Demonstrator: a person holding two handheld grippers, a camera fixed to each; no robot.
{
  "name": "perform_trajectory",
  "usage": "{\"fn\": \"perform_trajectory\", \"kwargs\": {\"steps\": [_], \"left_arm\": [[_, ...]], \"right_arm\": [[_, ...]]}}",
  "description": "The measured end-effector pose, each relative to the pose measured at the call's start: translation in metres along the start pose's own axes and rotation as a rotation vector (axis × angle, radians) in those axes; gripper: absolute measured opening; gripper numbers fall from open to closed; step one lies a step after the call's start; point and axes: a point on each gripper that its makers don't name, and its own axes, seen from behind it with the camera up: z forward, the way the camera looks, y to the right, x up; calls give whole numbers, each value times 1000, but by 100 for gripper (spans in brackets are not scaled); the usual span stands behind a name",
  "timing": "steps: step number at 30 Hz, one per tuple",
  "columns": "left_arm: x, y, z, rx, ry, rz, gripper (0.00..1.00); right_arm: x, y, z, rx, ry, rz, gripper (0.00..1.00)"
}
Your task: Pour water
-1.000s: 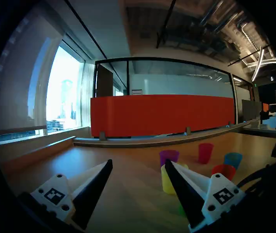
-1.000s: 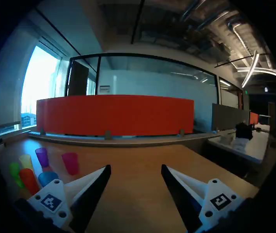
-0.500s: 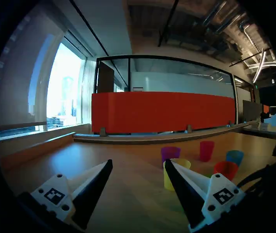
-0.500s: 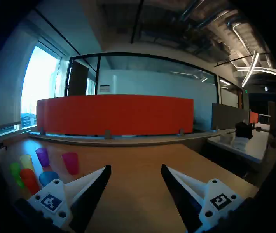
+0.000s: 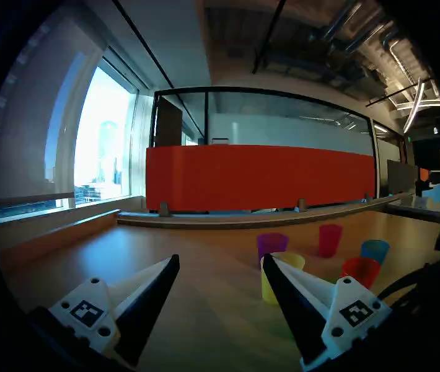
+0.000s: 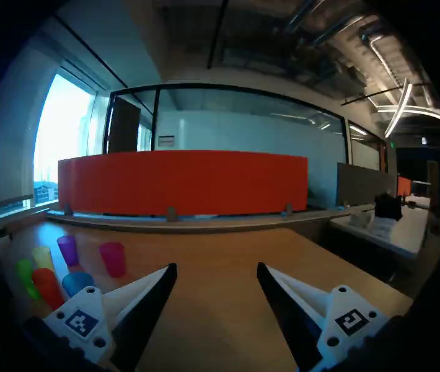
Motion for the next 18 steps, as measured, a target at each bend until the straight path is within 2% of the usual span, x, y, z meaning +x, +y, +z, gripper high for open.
{"fn": "perform_trajectory", "kwargs": {"steps": [9,18], "left_arm": [[-1,0,0,2,-1,1,100],[-1,0,1,2,-1,1,100]], "right_arm": [[2,5,-5,-4,6,8,100],[10,9,-8,-3,42,-20,100]]}}
